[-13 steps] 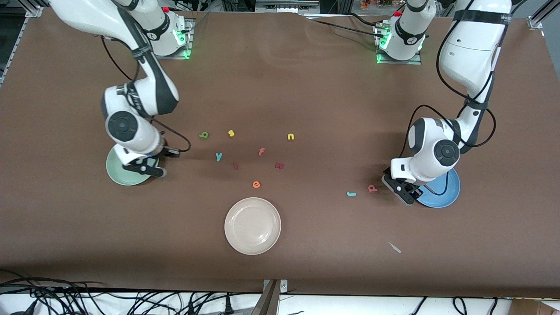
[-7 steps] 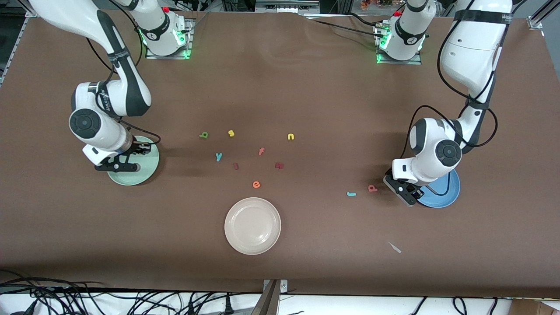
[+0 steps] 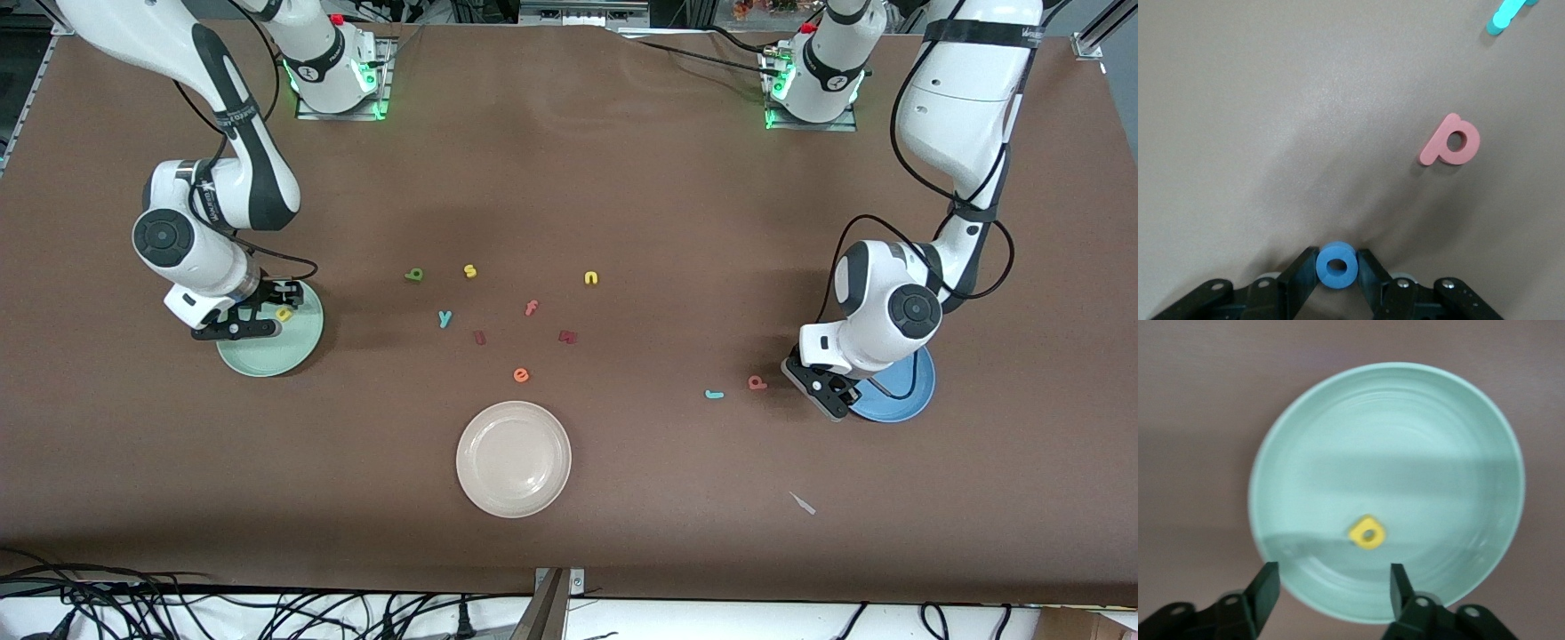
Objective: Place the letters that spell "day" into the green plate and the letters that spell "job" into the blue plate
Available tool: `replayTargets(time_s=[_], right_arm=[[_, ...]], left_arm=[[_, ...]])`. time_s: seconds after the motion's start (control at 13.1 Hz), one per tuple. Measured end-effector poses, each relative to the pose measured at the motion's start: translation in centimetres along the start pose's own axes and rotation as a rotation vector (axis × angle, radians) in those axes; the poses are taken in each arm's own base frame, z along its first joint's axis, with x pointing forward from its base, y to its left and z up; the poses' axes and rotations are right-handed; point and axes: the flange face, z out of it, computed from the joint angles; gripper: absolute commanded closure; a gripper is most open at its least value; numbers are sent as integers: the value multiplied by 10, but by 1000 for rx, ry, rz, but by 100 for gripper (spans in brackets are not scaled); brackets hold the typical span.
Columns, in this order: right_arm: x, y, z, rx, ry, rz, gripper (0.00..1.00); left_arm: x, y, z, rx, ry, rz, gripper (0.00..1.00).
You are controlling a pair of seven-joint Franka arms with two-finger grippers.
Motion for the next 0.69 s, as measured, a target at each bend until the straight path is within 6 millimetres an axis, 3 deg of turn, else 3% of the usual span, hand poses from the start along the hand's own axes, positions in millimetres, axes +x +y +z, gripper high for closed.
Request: replayTargets(time_s=[0.15,0.46,0.69], right_arm=[[2,-32,-19,58,-19,55,0],[-6,-116,-25,82,-29,204,0],[-17,-148,-18,107,22,222,0]], left_arm=[[7,-7,-17,23,25,0,100],[8,-29,-87,69,77,-25,100],[-10,-45,-101,70,73,-61,100]])
